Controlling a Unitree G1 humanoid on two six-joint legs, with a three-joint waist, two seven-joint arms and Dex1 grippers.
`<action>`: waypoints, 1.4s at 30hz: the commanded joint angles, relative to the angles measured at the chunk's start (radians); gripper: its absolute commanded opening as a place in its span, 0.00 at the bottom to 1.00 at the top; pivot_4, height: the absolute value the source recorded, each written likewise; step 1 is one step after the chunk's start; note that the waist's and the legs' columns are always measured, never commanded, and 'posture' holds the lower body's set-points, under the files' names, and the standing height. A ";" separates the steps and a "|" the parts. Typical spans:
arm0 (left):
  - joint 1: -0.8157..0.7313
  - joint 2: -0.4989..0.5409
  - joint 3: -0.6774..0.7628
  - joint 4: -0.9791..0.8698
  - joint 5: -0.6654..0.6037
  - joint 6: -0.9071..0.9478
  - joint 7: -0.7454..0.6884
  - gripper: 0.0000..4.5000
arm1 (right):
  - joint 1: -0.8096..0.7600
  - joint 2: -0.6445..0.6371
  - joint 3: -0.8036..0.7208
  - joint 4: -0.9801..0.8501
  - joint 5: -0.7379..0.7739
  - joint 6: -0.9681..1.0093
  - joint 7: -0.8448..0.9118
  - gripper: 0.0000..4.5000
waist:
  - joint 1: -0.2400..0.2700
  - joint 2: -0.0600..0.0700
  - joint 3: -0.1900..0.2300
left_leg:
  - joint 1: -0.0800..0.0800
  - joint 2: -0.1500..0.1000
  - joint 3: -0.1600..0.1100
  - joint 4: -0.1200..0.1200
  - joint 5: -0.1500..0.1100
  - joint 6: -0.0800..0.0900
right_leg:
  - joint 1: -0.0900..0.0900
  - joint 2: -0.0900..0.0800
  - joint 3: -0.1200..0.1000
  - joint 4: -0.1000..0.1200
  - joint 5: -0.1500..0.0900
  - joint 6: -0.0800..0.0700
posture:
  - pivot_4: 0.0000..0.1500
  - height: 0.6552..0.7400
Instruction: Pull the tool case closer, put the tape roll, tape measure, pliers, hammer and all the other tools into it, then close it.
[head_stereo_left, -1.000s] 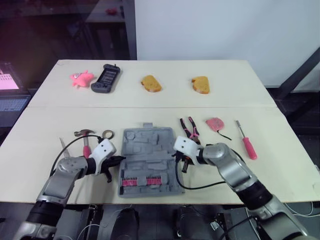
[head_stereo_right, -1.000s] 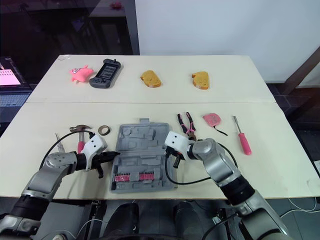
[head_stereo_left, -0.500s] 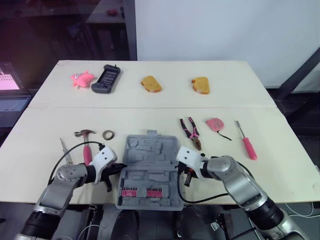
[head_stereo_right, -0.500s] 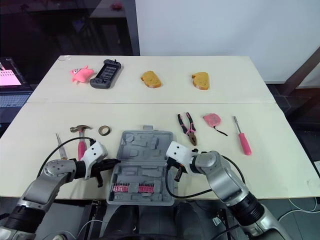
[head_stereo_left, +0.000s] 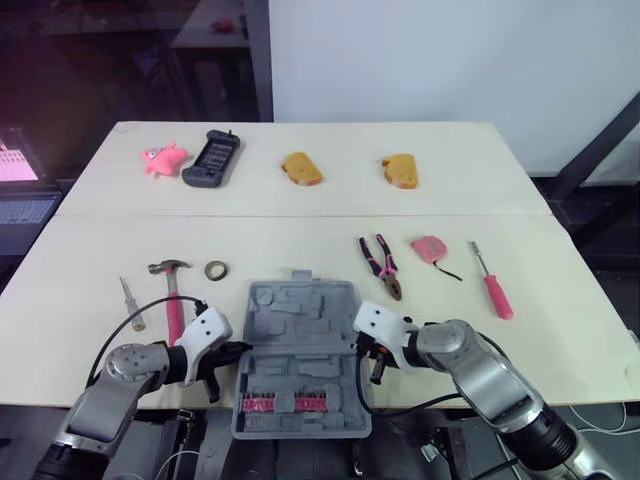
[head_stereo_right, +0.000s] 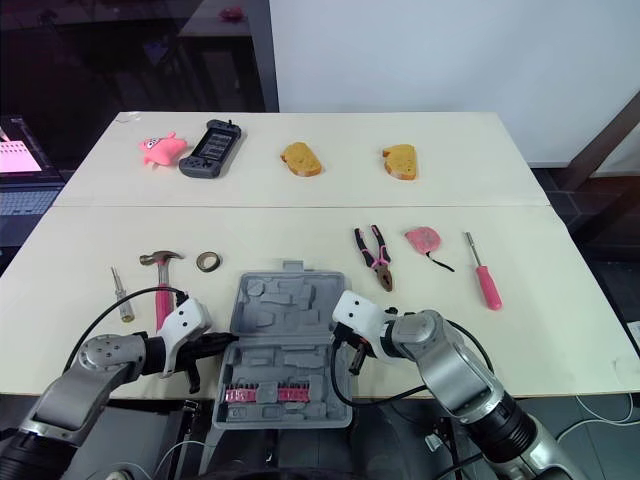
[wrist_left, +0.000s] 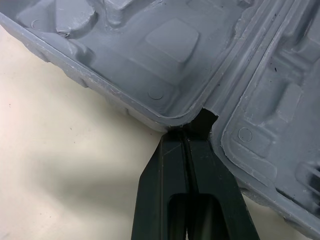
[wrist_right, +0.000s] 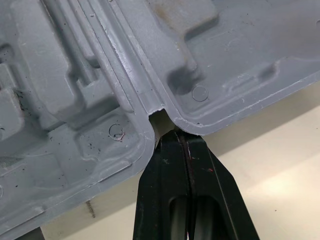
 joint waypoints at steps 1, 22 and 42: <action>0.035 0.006 -0.039 0.022 0.006 0.036 -0.005 0.00 | 0.002 0.001 0.029 -0.021 0.028 -0.001 -0.004 0.00 | 0.000 0.000 0.000 | 0.000 0.000 0.000 0.000 0.000 0.000 | 0.000 0.000 0.000 0.000 0.000 0.000 | 1.00 1.00; 0.010 0.150 0.156 0.188 -0.068 -0.077 -0.071 0.00 | 0.113 -0.201 -0.325 -0.024 0.201 -0.123 0.051 0.00 | -0.007 -0.001 0.000 | 0.000 0.001 0.000 -0.002 0.000 0.000 | -0.003 0.001 0.001 0.000 -0.002 -0.004 | 1.00 1.00; -0.018 0.457 0.648 0.909 -0.180 -0.373 -0.234 0.77 | 0.568 -0.306 -1.174 0.393 0.460 -0.742 0.372 0.98 | -0.005 -0.008 0.009 | -0.002 0.001 0.004 -0.002 -0.001 0.001 | -0.005 -0.001 0.001 -0.001 -0.002 -0.006 | 1.00 1.00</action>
